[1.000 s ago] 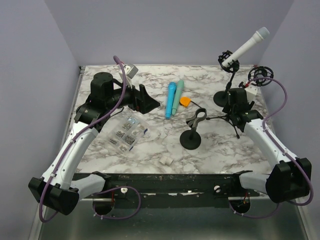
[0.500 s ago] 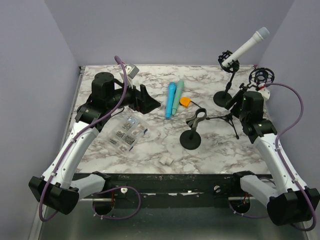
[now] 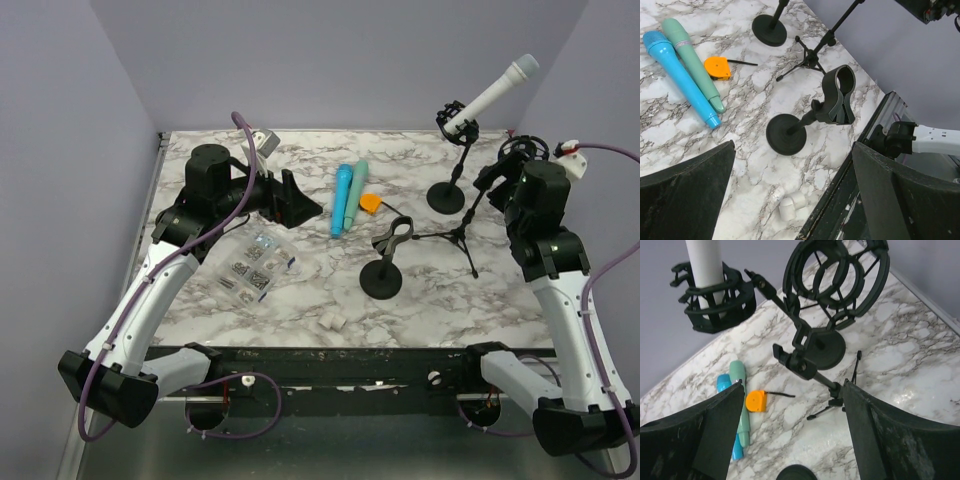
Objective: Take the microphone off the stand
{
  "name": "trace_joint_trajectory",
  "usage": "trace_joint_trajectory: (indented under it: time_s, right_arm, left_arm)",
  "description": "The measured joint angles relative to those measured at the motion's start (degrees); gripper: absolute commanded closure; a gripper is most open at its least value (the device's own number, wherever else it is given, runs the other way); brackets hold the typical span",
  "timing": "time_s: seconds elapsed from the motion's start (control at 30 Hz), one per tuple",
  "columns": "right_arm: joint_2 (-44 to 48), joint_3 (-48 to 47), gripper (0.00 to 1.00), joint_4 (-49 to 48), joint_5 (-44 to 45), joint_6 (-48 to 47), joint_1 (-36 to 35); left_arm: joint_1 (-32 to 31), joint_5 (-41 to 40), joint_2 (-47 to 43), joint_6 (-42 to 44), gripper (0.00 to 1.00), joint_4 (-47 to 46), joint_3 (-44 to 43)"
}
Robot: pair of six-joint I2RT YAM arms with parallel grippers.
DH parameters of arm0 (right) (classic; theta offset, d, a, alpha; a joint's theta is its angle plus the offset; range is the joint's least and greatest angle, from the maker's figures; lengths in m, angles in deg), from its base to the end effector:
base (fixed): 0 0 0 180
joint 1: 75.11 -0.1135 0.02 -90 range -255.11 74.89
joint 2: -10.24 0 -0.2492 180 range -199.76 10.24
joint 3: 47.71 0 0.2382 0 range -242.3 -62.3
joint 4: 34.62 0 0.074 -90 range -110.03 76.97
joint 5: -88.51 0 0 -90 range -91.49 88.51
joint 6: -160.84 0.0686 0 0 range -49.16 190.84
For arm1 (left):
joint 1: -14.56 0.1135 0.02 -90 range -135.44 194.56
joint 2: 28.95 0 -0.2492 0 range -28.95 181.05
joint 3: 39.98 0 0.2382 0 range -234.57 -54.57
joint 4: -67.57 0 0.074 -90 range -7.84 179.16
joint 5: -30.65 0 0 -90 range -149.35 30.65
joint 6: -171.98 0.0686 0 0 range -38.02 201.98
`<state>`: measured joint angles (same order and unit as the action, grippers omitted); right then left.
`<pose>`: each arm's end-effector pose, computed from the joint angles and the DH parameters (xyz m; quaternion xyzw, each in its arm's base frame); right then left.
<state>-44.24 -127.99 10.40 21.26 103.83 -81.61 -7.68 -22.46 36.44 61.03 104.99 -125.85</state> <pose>0.2209 -0.0015 0.3748 0.2943 0.7518 0.0405 0.5887 0.2275 -0.1375 0.3859 0.1969 0.7601 -0.4442 0.4315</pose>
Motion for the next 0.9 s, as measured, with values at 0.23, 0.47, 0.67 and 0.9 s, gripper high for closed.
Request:
trace_joint_trajectory:
  time_s: [0.23,0.47,0.67,0.9]
  right_arm:
    - [-6.21,-4.7,0.48,0.52,1.09,-1.73,1.95]
    - [-6.82,-0.66,0.62,-0.28,0.0,-1.44,2.49]
    - [-5.07,7.15,0.69,-2.03,-0.7,-1.62,2.51]
    - [-4.96,9.11,0.5,-1.95,-5.22,-1.99,2.51]
  left_arm:
    - [0.0,0.0,0.0,0.0,0.01,0.0,0.0]
    - [0.0,0.0,0.0,0.0,0.01,0.0,0.0]
    - [0.0,0.07,0.0,-0.02,0.01,-0.02,0.0]
    - [-0.02,0.07,0.0,-0.02,0.02,-0.02,0.0]
